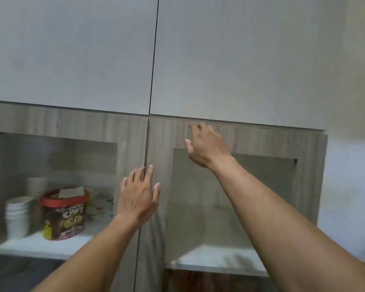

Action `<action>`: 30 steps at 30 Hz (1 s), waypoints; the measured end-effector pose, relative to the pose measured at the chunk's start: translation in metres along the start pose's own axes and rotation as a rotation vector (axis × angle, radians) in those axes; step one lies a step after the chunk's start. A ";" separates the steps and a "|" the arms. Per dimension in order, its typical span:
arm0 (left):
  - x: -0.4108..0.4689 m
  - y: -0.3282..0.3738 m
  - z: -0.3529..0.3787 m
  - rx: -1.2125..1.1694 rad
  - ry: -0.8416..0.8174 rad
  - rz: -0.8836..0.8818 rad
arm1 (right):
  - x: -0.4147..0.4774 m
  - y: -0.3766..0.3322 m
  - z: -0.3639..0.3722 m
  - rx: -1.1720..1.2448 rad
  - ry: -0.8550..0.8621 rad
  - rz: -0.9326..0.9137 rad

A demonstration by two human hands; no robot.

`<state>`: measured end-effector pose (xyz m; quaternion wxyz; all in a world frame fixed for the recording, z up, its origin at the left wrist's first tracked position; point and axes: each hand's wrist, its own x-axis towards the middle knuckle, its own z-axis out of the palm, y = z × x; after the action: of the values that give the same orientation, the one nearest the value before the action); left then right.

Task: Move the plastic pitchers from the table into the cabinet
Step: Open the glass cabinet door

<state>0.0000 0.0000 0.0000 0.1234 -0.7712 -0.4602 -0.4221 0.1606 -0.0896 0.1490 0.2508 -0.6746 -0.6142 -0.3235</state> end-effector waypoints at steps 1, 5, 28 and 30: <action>0.000 0.001 0.002 -0.030 0.001 -0.003 | 0.007 0.001 0.003 0.007 0.001 -0.009; 0.005 0.005 0.021 -0.248 0.008 -0.060 | 0.034 0.004 0.014 -0.001 0.000 -0.023; 0.006 0.001 0.045 -0.454 0.142 -0.406 | 0.053 -0.012 0.022 -0.059 -0.058 0.056; 0.000 -0.008 0.045 -0.490 0.059 -0.417 | 0.049 -0.014 0.019 -0.042 -0.032 0.059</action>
<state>0.0173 0.0304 -0.0289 -0.1417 -0.6545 -0.4890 -0.5589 0.1512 -0.0413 0.1717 0.2361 -0.7028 -0.5911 -0.3178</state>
